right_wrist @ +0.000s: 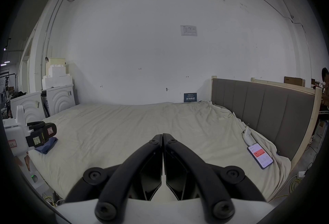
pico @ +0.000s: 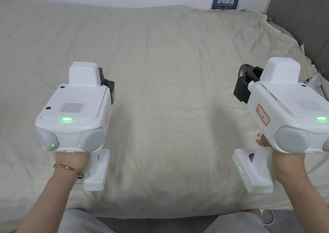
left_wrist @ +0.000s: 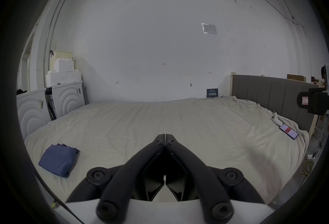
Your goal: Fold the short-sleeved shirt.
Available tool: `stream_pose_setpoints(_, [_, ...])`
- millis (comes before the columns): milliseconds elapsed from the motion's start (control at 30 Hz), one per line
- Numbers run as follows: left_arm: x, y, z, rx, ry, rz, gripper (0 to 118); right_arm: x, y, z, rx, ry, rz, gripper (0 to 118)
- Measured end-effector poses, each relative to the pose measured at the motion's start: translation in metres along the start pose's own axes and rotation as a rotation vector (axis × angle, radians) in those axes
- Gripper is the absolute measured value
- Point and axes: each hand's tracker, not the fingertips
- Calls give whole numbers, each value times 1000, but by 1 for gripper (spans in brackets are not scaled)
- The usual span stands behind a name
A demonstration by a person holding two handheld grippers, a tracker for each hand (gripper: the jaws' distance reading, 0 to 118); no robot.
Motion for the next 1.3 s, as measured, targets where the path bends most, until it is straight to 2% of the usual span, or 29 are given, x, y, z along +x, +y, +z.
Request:
stream_pose_setpoints(267, [0, 0, -1, 1, 0, 7, 0, 0, -2, -1, -9, 0, 0, 0])
stream_pose_setpoints(333, [0, 0, -1, 6, 4, 18, 8, -1, -1, 0, -8, -2, -3, 0])
stream_pose_setpoints(367, [-1, -1, -1, 3, 4, 25, 17, -2, -1, 0, -8, -2, -3, 0])
stream_pose_setpoints(433, [-2, -1, 0, 0, 3, 31, 27, -3, 0, 0, -16, -5, -6, 0])
stream_pose_setpoints(467, [-2, -1, 0, -4, 3, 39, 49, -4, 1, 1, -22, 0, -13, 2])
stream_pose_setpoints(500, [-2, -1, 0, -9, 3, 45, 76, -4, 3, 2, -34, 11, -27, 9])
stream_pose_setpoints(533, [-2, -1, 1, -14, 6, 49, 106, -3, 4, 3, -48, 16, -41, 36])
stream_pose_setpoints(567, [-2, -2, 3, -16, 6, 50, 118, -3, 6, 2, -90, 17, -55, 70])
stream_pose_setpoints(600, [0, -3, 7, 1, -6, 39, 118, -4, 8, 0, -133, 22, -67, 100])
stream_pose_setpoints(633, [2, -4, 8, -22, -1, 25, 118, -6, 8, -1, -175, 14, -75, 117])
stream_pose_setpoints(733, [5, -15, 11, -103, 2, -20, 118, -8, 7, 4, -288, 21, -80, 115])
stream_pose_setpoints(833, [6, -31, 16, -214, 17, 27, 118, -2, -4, 1, -434, 49, -133, 115])
stream_pose_setpoints(900, [5, -49, 22, -273, 12, 75, 118, -5, -11, 6, -518, 12, -213, 115])
stream_pose_setpoints(967, [7, -69, 27, -343, 10, 76, 118, -20, -14, 18, -569, -63, -256, 115])
stream_pose_setpoints(1100, [16, -94, 38, -394, 12, 4, 118, -25, -21, 23, -606, -31, -228, 115])
stream_pose_setpoints(1233, [21, -102, 41, -408, -5, -23, 118, -43, -20, 33, -596, -54, -125, 115])
stream_pose_setpoints(1300, [21, -102, 41, -405, -10, -6, 118, -46, -22, 33, -595, -50, -107, 115])
